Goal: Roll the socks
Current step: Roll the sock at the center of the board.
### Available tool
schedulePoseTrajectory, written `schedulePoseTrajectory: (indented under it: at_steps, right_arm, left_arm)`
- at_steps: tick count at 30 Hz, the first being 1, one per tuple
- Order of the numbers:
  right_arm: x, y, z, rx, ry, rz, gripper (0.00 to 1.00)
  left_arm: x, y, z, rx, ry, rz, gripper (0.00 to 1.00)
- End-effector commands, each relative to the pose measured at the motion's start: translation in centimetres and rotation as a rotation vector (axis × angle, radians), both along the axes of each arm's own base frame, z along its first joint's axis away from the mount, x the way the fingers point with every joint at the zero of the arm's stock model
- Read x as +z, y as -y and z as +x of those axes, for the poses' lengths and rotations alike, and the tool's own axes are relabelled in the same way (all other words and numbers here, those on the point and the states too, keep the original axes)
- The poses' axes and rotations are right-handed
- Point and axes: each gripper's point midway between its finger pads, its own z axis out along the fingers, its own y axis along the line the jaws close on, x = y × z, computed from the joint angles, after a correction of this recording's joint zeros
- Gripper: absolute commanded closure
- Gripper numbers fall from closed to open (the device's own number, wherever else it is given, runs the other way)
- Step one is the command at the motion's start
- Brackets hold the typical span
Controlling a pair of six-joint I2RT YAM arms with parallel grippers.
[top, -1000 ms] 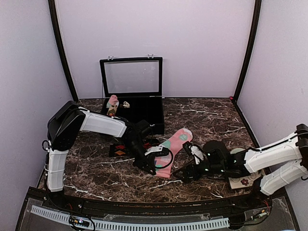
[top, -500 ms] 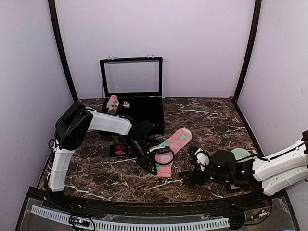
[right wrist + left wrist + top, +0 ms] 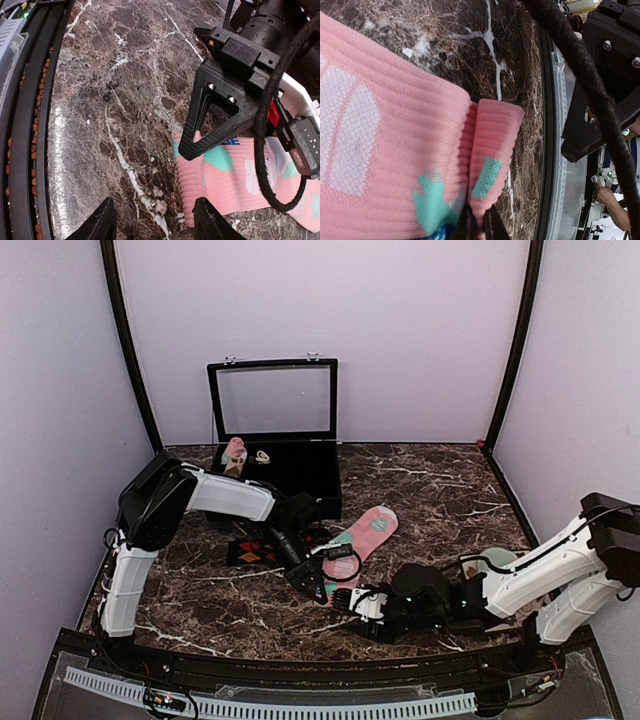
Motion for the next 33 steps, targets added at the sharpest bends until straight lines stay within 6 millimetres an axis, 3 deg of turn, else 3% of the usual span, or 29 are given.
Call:
schedulePoseTrajectory:
  at_steps: [1,10,18,22,27,28,33]
  right_arm:
    - [0.7,-1.9,0.8,0.053,0.111,0.015,0.5]
    - [-1.4,-2.7,2.9,0.053,0.099,-0.031,0.61]
    - [-3.8,-1.8,3.4,0.045,0.049,-0.09,0.69]
    - [-5.4,-1.0,3.2,0.033,0.005,-0.13,0.79]
    - [-7.5,-0.1,3.0,0.02,-0.11,-0.187,0.9]
    - [-7.7,0.1,3.1,0.009,-0.135,-0.183,0.9]
    - [-8.3,0.8,3.2,-0.028,-0.265,-0.174,0.92]
  left_arm:
    - [-5.1,-3.7,-1.2,-0.033,0.019,0.204,1.0]
    - [-4.9,-3.7,-1.2,-0.048,0.028,0.186,1.0]
    - [-4.7,-3.8,-1.3,-0.066,0.038,0.171,0.98]
    - [-3.8,-3.6,-1.2,-0.075,0.054,0.14,0.72]
    - [-1.1,-3.6,-1.4,-0.108,0.1,0.016,0.43]
    - [-0.6,-3.7,-1.4,-0.112,0.113,-0.007,0.31]
    - [1.0,-4.9,-1.2,-0.122,0.205,-0.059,0.24]
